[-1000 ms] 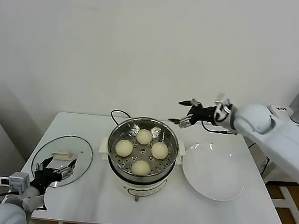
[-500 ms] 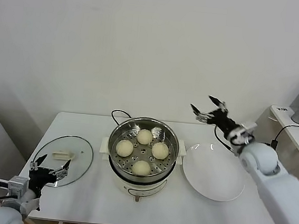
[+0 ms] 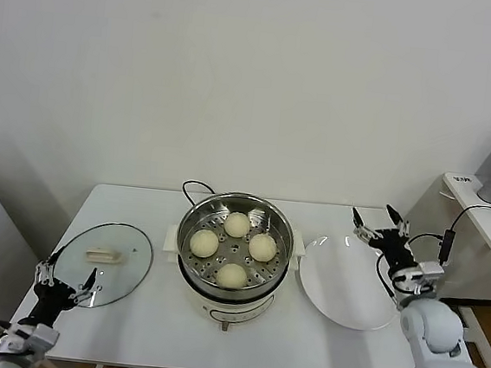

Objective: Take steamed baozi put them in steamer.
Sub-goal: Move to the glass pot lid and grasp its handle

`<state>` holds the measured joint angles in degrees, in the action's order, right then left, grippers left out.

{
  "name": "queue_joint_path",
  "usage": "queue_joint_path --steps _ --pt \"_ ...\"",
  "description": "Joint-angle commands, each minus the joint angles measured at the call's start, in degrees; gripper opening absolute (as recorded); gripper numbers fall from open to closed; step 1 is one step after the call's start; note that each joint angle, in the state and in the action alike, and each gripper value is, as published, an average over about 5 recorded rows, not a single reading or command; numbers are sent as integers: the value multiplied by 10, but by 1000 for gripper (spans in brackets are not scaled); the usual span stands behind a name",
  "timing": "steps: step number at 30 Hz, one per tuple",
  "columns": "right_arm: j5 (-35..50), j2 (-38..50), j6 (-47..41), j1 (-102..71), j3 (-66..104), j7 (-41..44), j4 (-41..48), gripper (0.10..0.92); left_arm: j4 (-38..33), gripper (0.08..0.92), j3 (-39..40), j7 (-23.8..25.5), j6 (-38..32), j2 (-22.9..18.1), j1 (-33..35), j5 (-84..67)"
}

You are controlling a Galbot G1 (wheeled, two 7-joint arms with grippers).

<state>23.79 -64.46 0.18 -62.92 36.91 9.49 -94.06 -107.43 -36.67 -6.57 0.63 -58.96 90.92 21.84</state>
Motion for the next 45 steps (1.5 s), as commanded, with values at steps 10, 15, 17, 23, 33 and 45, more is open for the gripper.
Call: queue_joint_path --steps 10,15,17,23,33,45 --pt "-73 -88 20 -48 54 20 11 823 230 823 -11 -128 -170 -43 -87 493" --pt "-78 -89 25 -52 58 27 16 823 269 823 -15 -134 -167 -43 -132 508" --pt "-82 -91 27 -53 59 30 18 823 277 823 -13 -137 -166 -42 -143 515" --pt "-87 -94 31 -54 60 36 22 823 296 823 -7 -142 -166 -46 -170 531" --pt "-92 -93 34 -54 61 42 29 823 323 823 -3 -145 -164 -50 -220 542" --pt "-94 -92 36 -56 67 49 30 823 349 823 12 -140 -162 -60 -270 555"
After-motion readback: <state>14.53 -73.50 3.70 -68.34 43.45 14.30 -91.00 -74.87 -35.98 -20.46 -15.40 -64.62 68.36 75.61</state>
